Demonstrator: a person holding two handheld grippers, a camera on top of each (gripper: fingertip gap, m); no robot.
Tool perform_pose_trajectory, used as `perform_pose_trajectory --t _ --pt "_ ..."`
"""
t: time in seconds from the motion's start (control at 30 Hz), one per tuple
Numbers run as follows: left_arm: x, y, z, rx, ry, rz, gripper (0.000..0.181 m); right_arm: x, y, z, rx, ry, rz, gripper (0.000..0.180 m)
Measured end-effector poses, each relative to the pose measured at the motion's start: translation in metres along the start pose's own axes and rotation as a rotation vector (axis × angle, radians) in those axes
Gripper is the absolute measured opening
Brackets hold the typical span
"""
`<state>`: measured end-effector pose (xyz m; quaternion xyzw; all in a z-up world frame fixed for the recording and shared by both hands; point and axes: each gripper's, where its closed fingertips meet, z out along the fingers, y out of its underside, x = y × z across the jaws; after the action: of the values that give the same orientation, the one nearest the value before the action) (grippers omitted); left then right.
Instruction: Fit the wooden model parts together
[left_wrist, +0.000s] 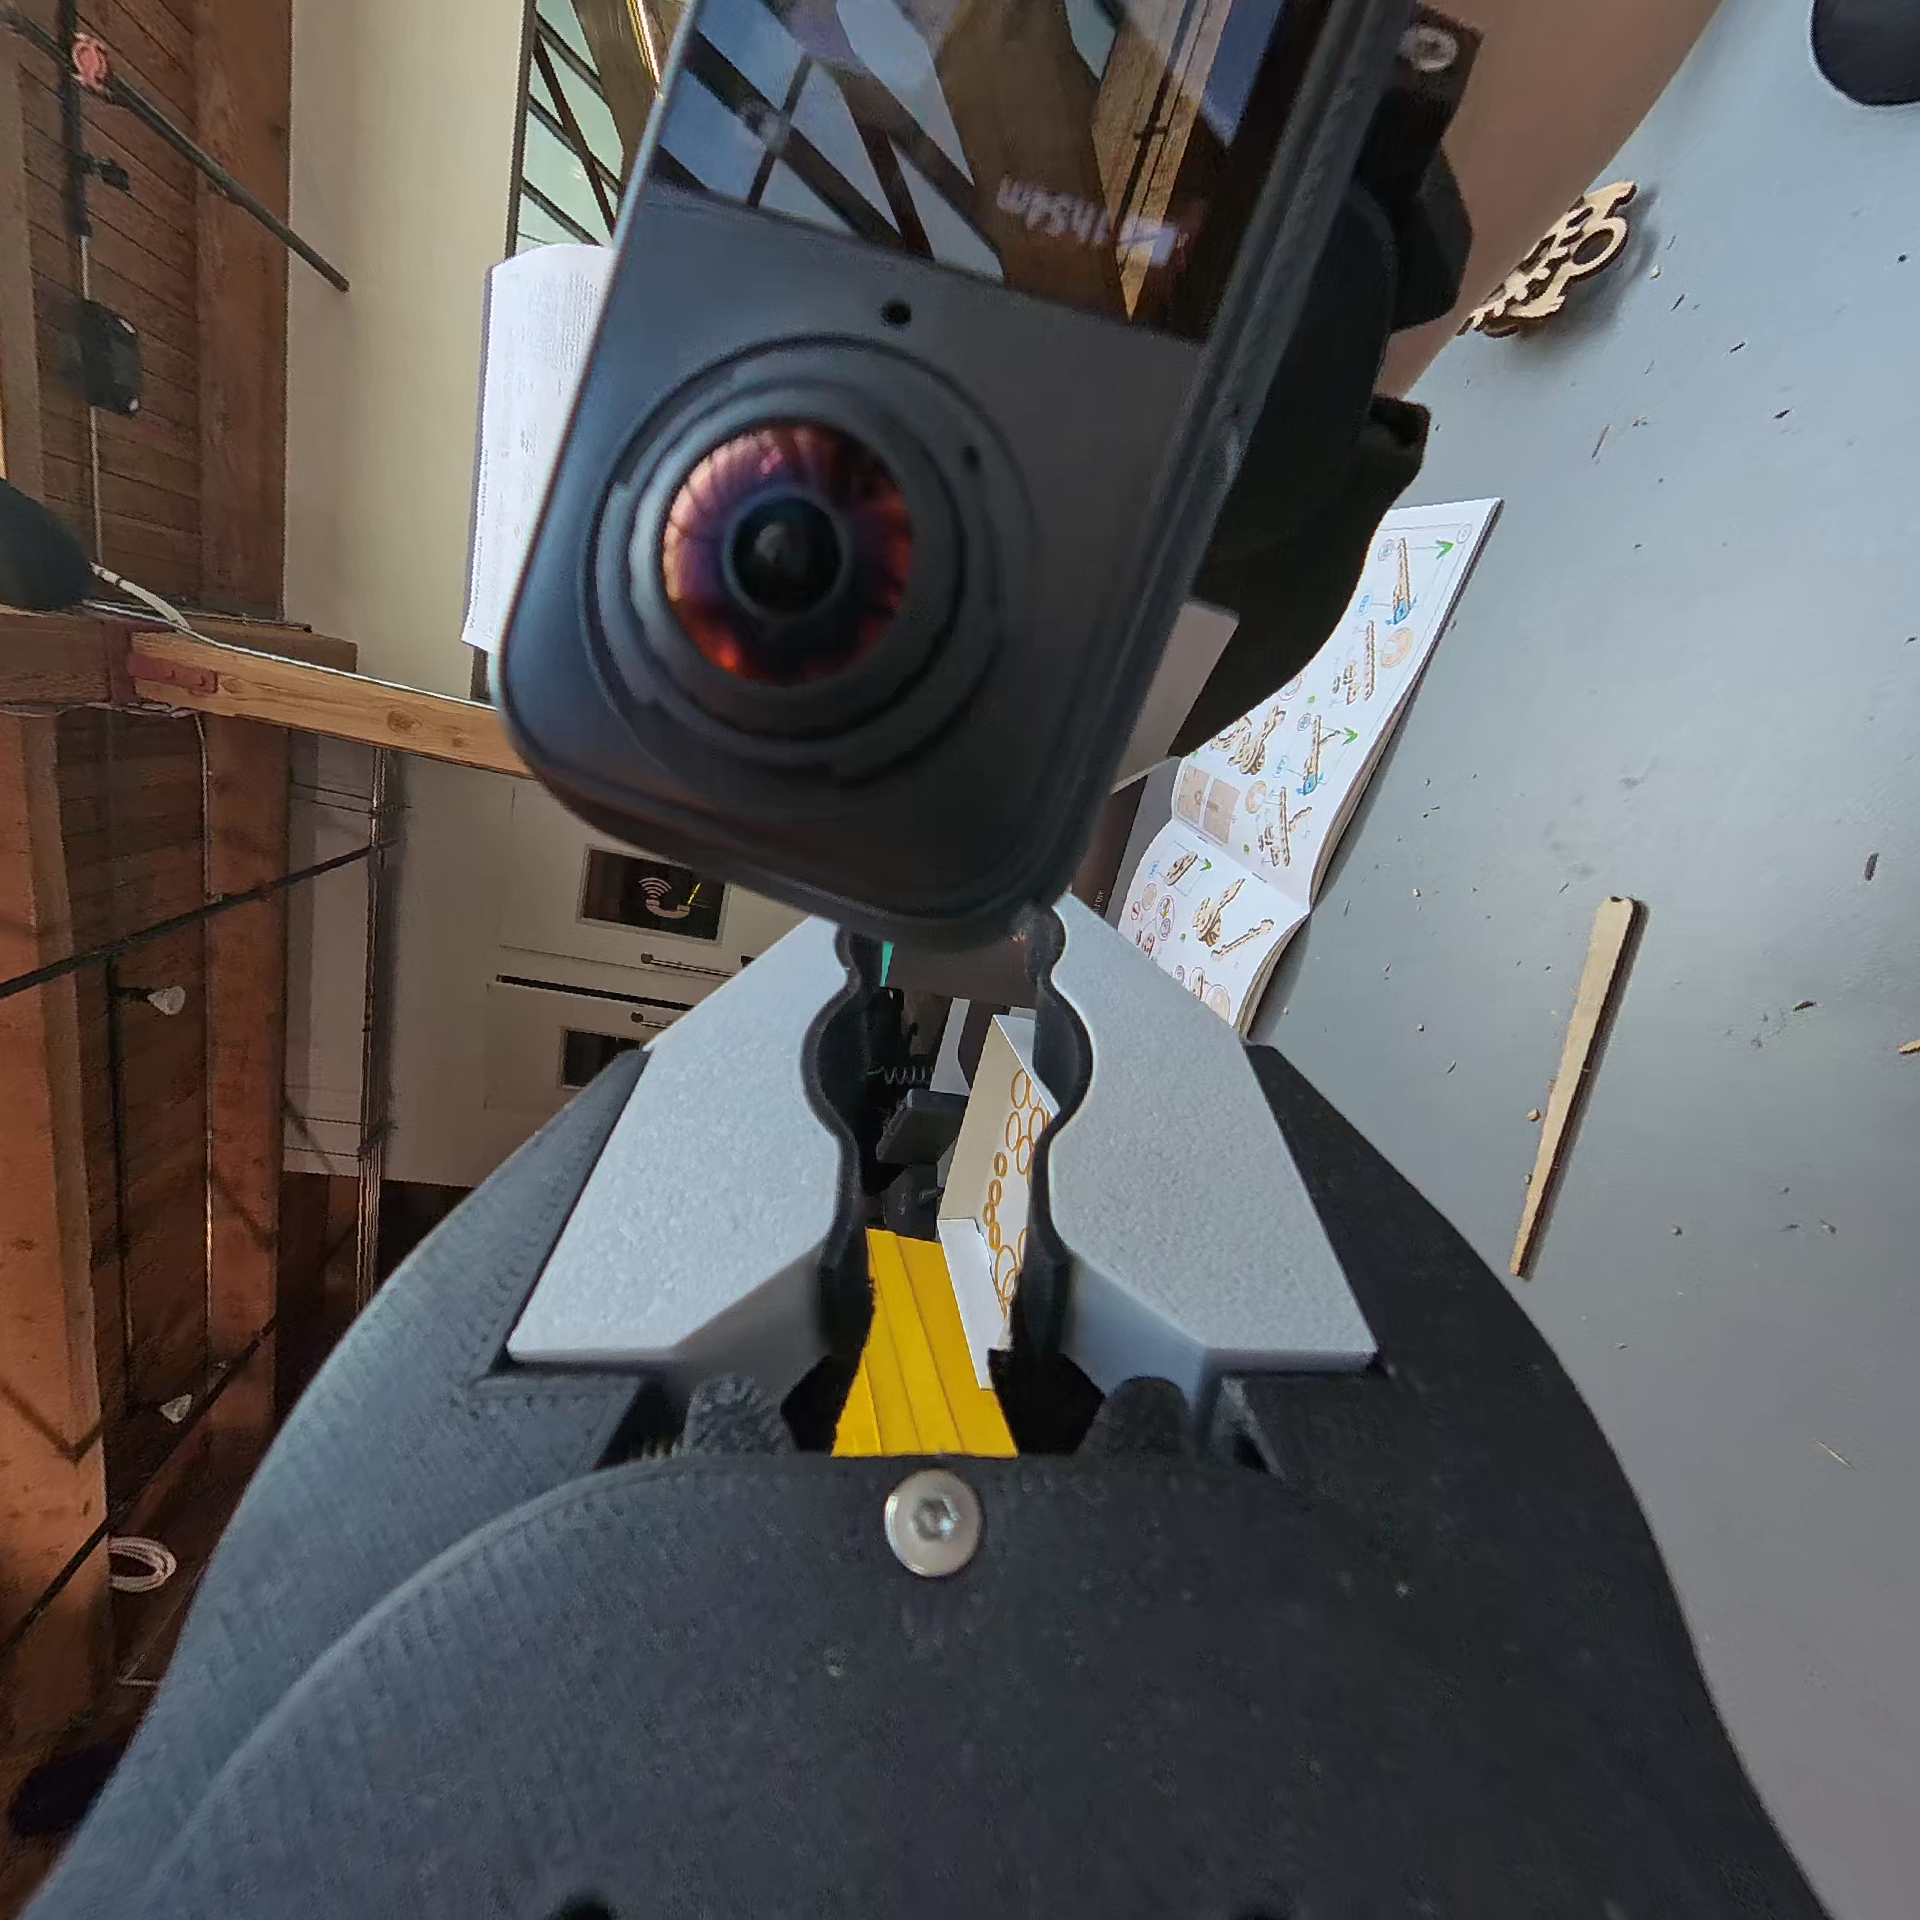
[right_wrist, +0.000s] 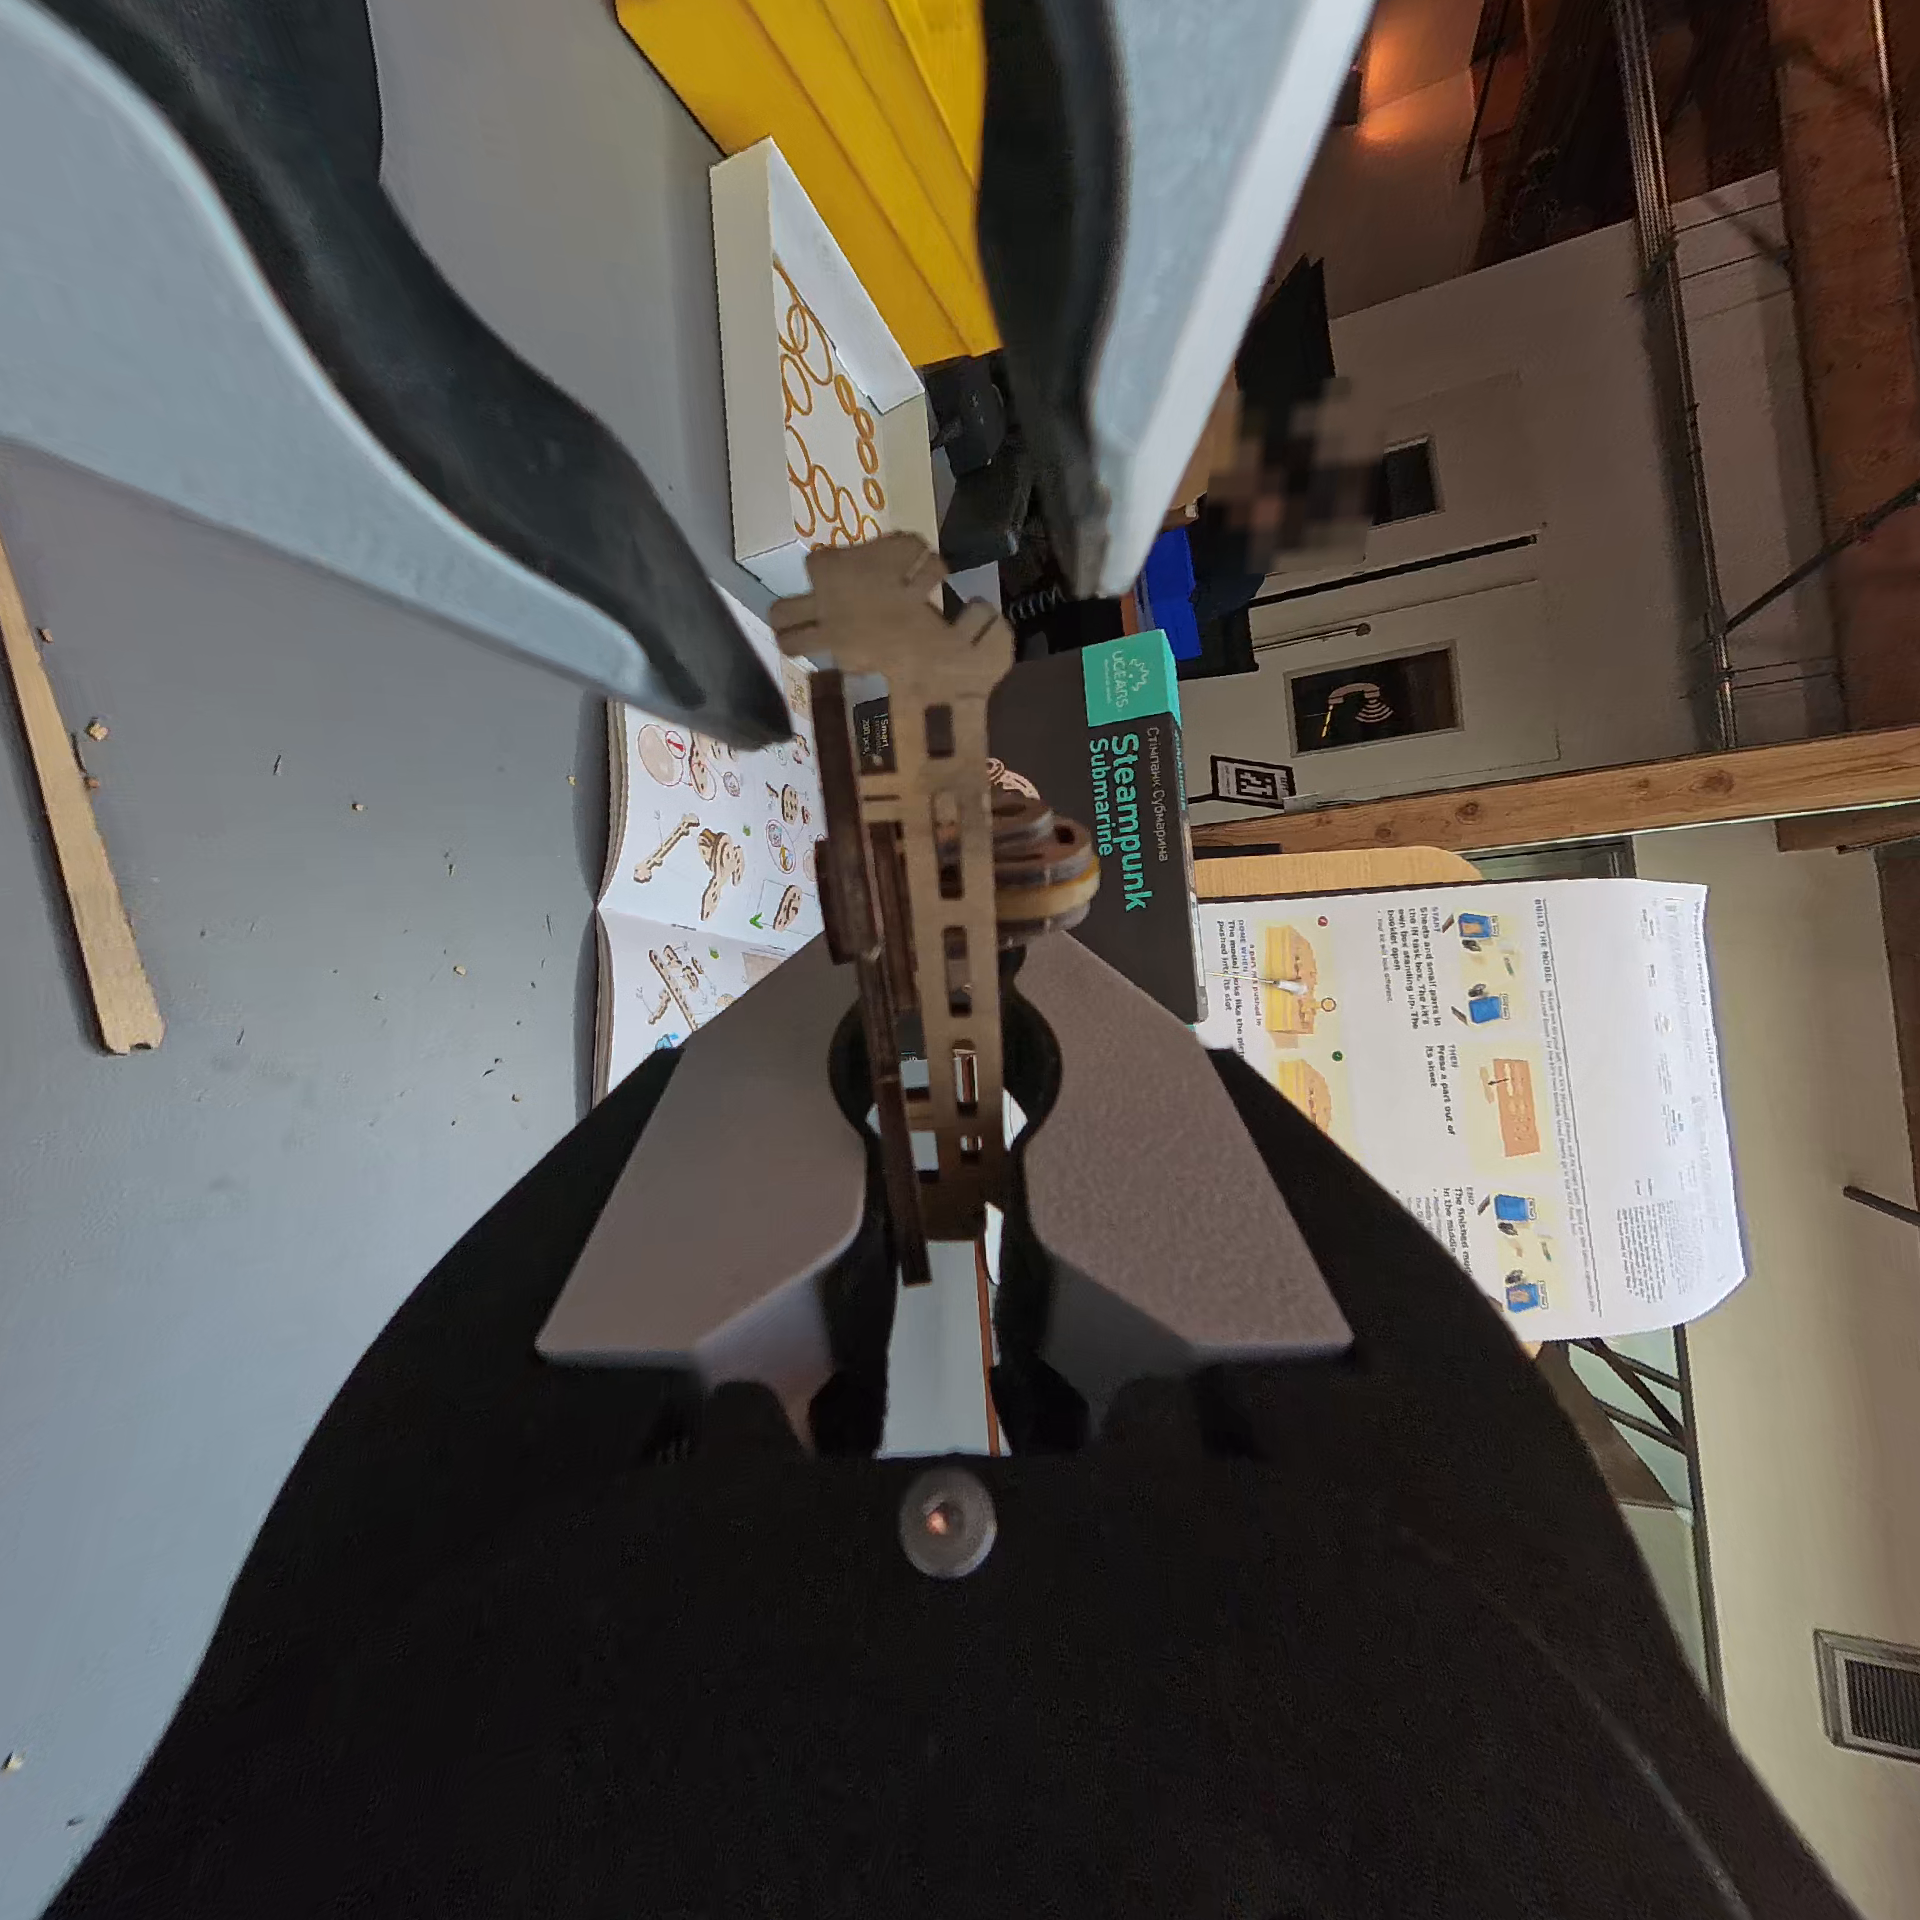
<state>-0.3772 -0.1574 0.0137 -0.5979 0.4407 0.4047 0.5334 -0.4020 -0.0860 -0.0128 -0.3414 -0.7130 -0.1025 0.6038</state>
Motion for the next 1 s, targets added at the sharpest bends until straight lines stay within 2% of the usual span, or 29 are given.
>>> perform_pose_trajectory --t 0.13,0.23,0.37,0.53,0.6,0.67,0.73,0.8,0.87,0.93,1.0 --pt "0.004 -0.002 0.0 0.048 0.056 -0.066 0.019 -0.005 -0.003 0.0 0.023 -0.037 0.011 0.01" --pt "0.003 0.003 -0.002 0.057 0.102 -0.179 0.016 0.003 -0.004 -0.002 0.043 0.013 -0.01 0.01" --pt "-0.001 0.002 -0.015 0.132 0.223 -0.44 0.015 0.021 -0.008 -0.009 0.067 0.138 -0.111 0.01" --pt "-0.001 -0.01 -0.03 0.257 0.455 -0.792 0.008 0.023 -0.009 -0.01 0.078 0.15 -0.119 0.01" --pt "-0.007 -0.011 -0.03 0.302 0.485 -0.898 0.005 0.022 -0.01 -0.011 0.081 0.148 -0.126 0.01" --pt "-0.011 -0.007 -0.027 0.309 0.467 -0.924 0.003 0.02 -0.011 -0.01 0.086 0.14 -0.13 0.01" --pt "-0.008 -0.005 -0.024 0.288 0.475 -0.912 0.013 0.018 -0.012 -0.01 0.091 0.129 -0.127 0.01" --pt "-0.004 -0.008 -0.025 0.299 0.504 -0.917 0.025 0.013 -0.013 -0.009 0.113 0.085 -0.081 0.01" --pt "-0.009 -0.009 -0.028 0.361 0.506 -0.941 0.026 0.004 -0.022 -0.01 0.208 -0.03 0.06 0.01" --pt "-0.011 -0.009 -0.03 0.429 0.525 -1.0 0.023 -0.005 -0.038 -0.016 0.358 -0.201 0.283 0.011" --pt "-0.009 -0.006 -0.025 0.461 0.505 -1.016 0.027 -0.016 -0.062 -0.035 0.57 -0.448 0.497 0.01"
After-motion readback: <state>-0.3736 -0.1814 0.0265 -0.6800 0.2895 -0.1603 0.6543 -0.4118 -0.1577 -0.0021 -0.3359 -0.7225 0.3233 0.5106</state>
